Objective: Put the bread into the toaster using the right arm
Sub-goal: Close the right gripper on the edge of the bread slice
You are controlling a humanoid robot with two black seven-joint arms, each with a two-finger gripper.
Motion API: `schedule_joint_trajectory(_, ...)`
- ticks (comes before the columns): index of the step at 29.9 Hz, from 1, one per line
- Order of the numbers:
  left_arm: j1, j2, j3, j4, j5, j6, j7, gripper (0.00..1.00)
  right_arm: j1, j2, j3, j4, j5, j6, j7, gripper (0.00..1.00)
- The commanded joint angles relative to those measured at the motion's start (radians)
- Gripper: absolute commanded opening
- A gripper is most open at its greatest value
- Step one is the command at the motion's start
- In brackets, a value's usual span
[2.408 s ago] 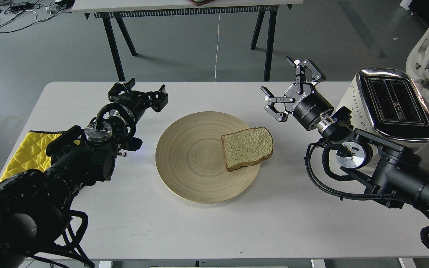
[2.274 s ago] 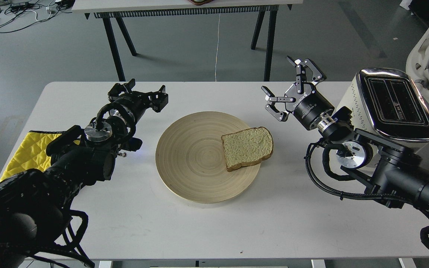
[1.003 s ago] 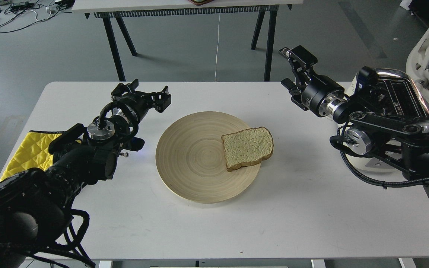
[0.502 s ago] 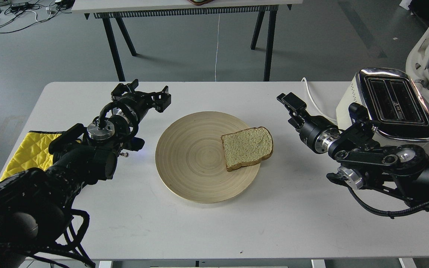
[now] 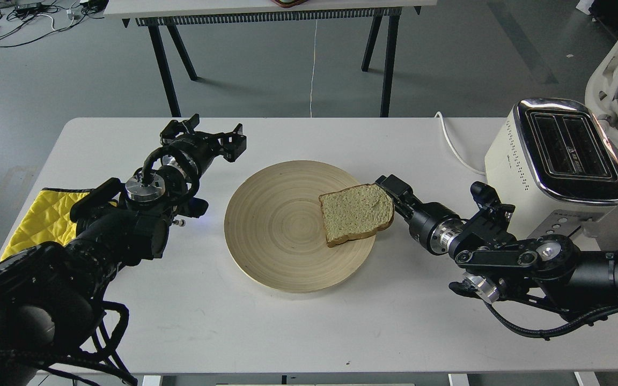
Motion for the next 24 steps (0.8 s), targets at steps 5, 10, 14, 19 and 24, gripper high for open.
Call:
schedule_joint_trajectory(5, 0.000, 0.000, 0.000, 0.000, 0.000, 0.000, 0.000, 1.00, -0.006, 0.000, -0.002, 0.003, 0.000, -0.002, 0.001, 0.73)
schedule_joint_trajectory(10, 0.000, 0.000, 0.000, 0.000, 0.000, -0.002, 0.000, 1.00, -0.006, 0.000, -0.002, 0.003, -0.001, -0.001, 0.001, 0.59)
schedule_joint_trajectory(14, 0.000, 0.000, 0.000, 0.000, 0.000, 0.000, 0.000, 1.00, -0.007, 0.000, 0.000, 0.003, 0.000, -0.001, 0.003, 0.52)
schedule_joint_trajectory(19, 0.000, 0.000, 0.000, 0.000, 0.000, 0.000, 0.000, 1.00, -0.009, 0.001, -0.002, 0.001, -0.001, 0.001, 0.003, 0.49)
schedule_joint_trajectory(24, 0.000, 0.000, 0.000, 0.000, 0.000, 0.000, 0.000, 1.00, -0.009, 0.000, 0.000, 0.001, 0.000, 0.001, 0.003, 0.42)
